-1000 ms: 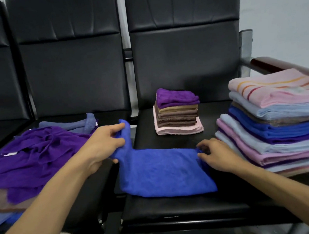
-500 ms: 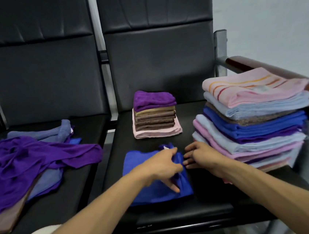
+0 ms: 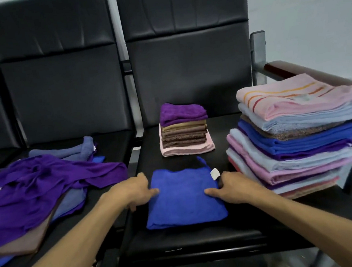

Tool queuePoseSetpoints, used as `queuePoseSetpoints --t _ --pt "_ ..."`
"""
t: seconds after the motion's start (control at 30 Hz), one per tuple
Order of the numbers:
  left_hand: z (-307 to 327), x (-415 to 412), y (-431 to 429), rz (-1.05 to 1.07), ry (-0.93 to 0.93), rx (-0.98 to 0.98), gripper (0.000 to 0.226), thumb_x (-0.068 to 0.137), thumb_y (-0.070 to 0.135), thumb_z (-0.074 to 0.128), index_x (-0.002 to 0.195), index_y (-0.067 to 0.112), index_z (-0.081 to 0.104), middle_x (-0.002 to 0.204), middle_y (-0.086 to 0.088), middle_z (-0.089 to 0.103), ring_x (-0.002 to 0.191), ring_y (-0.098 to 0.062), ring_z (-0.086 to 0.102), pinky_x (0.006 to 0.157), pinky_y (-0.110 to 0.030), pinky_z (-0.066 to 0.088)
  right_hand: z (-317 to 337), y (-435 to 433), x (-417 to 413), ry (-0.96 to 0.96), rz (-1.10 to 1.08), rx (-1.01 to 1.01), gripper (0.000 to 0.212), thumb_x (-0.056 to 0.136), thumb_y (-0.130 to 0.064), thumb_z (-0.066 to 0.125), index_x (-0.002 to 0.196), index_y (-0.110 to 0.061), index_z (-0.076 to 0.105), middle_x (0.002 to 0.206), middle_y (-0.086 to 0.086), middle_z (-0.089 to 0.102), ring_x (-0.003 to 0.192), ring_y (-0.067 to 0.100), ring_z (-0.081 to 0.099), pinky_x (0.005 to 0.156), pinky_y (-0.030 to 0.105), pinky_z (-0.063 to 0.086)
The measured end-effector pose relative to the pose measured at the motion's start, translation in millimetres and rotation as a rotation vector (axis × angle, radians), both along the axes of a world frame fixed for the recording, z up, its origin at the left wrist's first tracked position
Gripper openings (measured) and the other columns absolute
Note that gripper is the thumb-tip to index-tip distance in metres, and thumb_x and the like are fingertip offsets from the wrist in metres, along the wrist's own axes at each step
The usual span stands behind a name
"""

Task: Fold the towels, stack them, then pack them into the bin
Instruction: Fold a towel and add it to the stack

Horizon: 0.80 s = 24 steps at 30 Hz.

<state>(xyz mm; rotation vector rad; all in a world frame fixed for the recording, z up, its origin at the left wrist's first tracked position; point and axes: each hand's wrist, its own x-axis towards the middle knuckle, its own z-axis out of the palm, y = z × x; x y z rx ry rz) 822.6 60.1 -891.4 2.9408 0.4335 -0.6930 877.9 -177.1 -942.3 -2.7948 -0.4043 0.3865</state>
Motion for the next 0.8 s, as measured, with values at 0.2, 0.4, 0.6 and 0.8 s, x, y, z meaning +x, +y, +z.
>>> queuePoseSetpoints --t 0.2,0.4,0.6,0.8 --pt "-12.7 -4.8 5.3 0.028 -0.025 -0.219 0.026 0.092 0.036 0.058 0.094 0.010 0.054 0.086 -0.010 0.067 0.059 -0.021 0.059 0.044 -0.021 0.044 -3.9 17.9 3.2 0.101 -0.042 0.213 0.034 0.087 -0.042 0.062 0.109 -0.016 0.057 0.111 0.002 0.062 0.103 0.019 0.058 0.085 0.027 0.043" --pt "-4.2 0.2 6.0 0.203 -0.494 -0.551 0.010 0.090 0.023 0.058 0.094 0.016 0.052 0.081 -0.001 0.060 0.070 -0.014 0.052 0.060 -0.029 0.040 6.4 30.4 2.2 0.163 -0.229 0.894 0.021 0.093 -0.014 0.058 0.091 -0.023 0.040 0.097 0.013 0.065 0.081 0.021 0.061 0.072 0.039 0.054" --pt "11.7 8.5 2.3 0.290 -0.747 -1.022 0.022 0.093 0.002 0.053 0.105 0.020 0.056 0.074 -0.007 0.058 0.068 -0.014 0.053 0.053 -0.018 0.044 40.3 32.1 16.0 -0.009 -0.165 1.024 0.037 0.087 -0.011 0.067 0.105 -0.029 0.040 0.096 -0.002 0.065 0.093 0.014 0.063 0.084 0.036 0.052" --pt "45.2 57.2 20.0 0.135 -0.900 -0.946 0.044 0.086 -0.013 0.044 0.106 0.018 0.068 0.107 0.000 0.066 0.076 -0.008 0.061 0.055 -0.008 0.048 93.0 49.2 68.8 -0.263 -0.121 1.049 0.058 0.081 -0.001 0.070 0.121 -0.023 0.035 0.087 -0.008 0.066 0.088 0.017 0.064 0.082 0.034 0.049"
